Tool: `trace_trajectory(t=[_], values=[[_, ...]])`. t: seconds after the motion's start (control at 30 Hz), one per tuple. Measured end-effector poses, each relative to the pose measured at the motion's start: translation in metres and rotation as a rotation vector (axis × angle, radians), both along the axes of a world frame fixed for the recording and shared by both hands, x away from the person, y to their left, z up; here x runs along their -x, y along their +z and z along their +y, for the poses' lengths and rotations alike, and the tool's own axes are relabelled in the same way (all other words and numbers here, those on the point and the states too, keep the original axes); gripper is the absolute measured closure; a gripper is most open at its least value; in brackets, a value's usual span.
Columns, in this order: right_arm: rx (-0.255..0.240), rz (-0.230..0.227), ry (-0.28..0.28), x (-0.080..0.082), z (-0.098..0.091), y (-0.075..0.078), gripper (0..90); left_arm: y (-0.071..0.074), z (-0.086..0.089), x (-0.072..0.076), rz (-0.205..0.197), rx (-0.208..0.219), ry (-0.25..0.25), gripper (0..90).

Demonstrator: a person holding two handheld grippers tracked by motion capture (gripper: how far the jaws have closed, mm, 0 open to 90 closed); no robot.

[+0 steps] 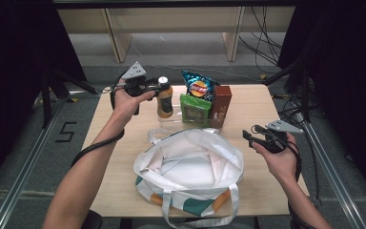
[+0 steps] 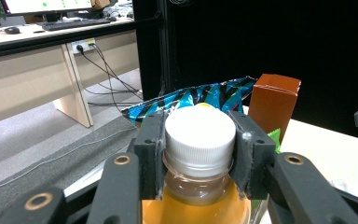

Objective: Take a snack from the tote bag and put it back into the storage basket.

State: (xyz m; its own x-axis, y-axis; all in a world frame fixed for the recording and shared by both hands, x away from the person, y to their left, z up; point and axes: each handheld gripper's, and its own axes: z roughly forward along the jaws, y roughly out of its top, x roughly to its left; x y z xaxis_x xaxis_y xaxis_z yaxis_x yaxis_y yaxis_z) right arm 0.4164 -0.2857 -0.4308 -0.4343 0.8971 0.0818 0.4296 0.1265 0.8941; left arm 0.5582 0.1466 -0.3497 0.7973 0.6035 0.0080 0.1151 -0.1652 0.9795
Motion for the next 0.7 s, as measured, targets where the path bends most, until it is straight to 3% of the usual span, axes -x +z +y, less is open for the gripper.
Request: trace_trajectory(t=[0.1, 0.2, 0.27, 0.37, 0.4, 0.67, 0.7], values=[[-0.019, 0.017, -0.003, 0.0012, 0.0010, 0.0001, 42.7, -0.0011, -0.0025, -0.0012, 0.006, 0.001, -0.001, 58.8], [0.007, -0.018, 0.018, -0.0013, -0.0020, -0.0009, 42.8, -0.0023, -0.0040, -0.0025, 0.010, 0.001, 0.000, 58.8], [0.007, -0.018, 0.013, -0.0009, -0.0020, -0.0009, 42.7, -0.0034, -0.0045, -0.0036, 0.012, -0.006, -0.002, 58.8], [0.006, -0.006, 0.000, 0.0007, -0.0014, -0.0004, 42.7, -0.0052, -0.0045, -0.0050, 0.013, -0.014, -0.001, 58.8], [-0.015, 0.016, -0.011, 0.0020, 0.0000, 0.0006, 42.7, -0.0059, -0.0045, -0.0052, 0.017, -0.011, 0.004, 58.8], [0.011, -0.013, 0.000, 0.0002, -0.0014, 0.0003, 42.7, -0.0088, -0.0027, -0.0083, 0.023, -0.011, 0.004, 58.8], [-0.010, 0.012, -0.010, 0.0019, 0.0004, 0.0005, 42.7, -0.0094, -0.0029, -0.0084, 0.026, -0.007, 0.006, 58.8]])
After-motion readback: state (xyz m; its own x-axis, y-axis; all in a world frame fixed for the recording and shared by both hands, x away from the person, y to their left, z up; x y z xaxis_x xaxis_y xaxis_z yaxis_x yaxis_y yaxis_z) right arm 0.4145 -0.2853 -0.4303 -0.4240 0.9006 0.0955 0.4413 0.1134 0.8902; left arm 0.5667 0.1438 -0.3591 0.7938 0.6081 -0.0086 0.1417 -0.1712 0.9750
